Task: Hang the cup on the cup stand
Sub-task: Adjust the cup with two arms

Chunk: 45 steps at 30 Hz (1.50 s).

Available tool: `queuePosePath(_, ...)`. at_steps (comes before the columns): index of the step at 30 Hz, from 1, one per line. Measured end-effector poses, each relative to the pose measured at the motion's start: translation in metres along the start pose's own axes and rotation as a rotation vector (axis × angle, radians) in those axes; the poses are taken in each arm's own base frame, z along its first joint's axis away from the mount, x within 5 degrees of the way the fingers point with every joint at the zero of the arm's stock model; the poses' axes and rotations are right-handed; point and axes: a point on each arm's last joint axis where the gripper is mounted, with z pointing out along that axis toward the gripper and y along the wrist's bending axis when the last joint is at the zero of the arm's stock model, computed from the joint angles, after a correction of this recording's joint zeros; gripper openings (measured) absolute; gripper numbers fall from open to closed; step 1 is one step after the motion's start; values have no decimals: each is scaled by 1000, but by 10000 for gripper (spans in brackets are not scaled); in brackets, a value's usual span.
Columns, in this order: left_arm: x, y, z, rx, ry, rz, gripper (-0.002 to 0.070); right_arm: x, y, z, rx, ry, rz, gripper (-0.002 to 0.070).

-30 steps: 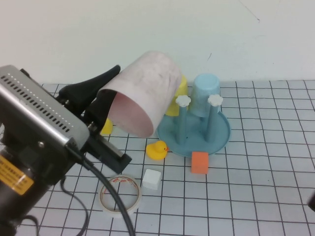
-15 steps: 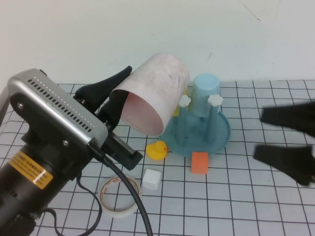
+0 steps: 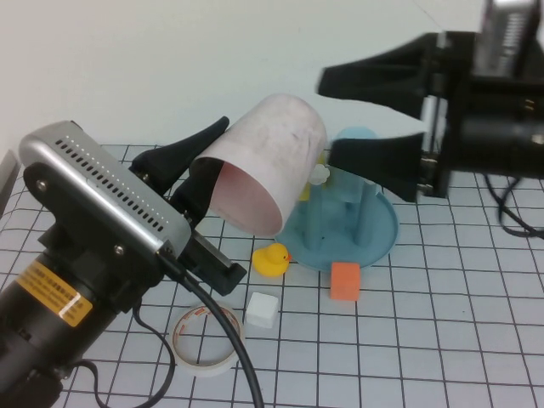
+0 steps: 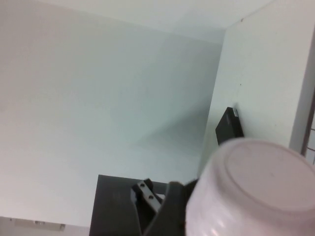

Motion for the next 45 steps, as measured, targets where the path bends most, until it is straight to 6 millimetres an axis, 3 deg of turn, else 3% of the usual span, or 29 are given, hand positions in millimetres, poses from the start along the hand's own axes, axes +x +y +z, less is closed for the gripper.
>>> queuePosePath(8,3,5,0,-61,30,-65,6,-2,0,41,8,41,-17,692)
queuePosePath(13,6,10,0,-110,56,-129,6,1,0,55,31,23,-40,692)
queuePosePath(33,23,3,11,-118,81,-127,6,-6,-11,70,65,-4,-27,692)
queuePosePath(39,26,2,13,-125,74,-124,6,-7,-12,71,73,-14,-26,591)
queuePosePath(45,30,0,16,-133,66,-118,6,-8,-14,72,75,-18,-19,591)
